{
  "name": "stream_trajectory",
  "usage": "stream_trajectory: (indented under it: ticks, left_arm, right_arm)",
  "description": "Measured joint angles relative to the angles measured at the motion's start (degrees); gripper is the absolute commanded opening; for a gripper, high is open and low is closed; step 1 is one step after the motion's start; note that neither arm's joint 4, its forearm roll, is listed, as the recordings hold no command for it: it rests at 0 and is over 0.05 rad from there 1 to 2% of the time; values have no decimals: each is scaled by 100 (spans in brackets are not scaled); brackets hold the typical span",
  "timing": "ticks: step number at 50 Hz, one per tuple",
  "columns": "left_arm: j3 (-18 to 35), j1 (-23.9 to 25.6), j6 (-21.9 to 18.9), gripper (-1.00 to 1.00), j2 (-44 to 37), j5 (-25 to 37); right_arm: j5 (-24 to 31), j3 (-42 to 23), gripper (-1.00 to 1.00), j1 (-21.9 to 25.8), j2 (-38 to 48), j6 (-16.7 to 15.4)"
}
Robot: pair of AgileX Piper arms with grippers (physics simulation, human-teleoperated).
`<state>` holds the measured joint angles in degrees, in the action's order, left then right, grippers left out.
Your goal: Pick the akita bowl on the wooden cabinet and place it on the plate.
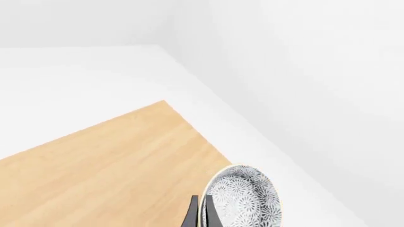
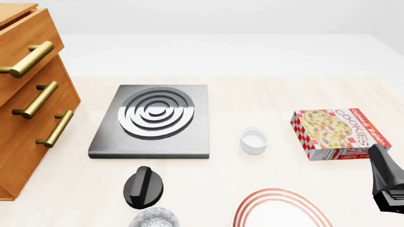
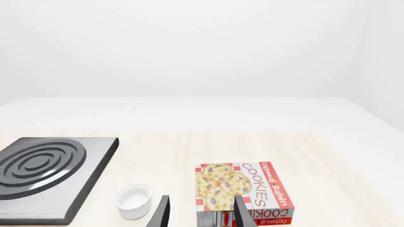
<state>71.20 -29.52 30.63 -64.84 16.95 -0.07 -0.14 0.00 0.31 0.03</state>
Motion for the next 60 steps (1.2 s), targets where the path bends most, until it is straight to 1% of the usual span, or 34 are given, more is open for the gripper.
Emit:
stream_trajectory:
  ticks: [13, 25, 60]
  left_arm:
    - [102, 195, 291, -100, 307, 272]
    - [191, 414, 441, -100, 472, 443]
    - [524, 1280, 528, -100, 966, 985]
  right_arm:
    - [0, 0, 100, 0, 0, 0]
    - [0, 0, 100, 0, 0, 0]
    - [0, 0, 100, 0, 0, 0]
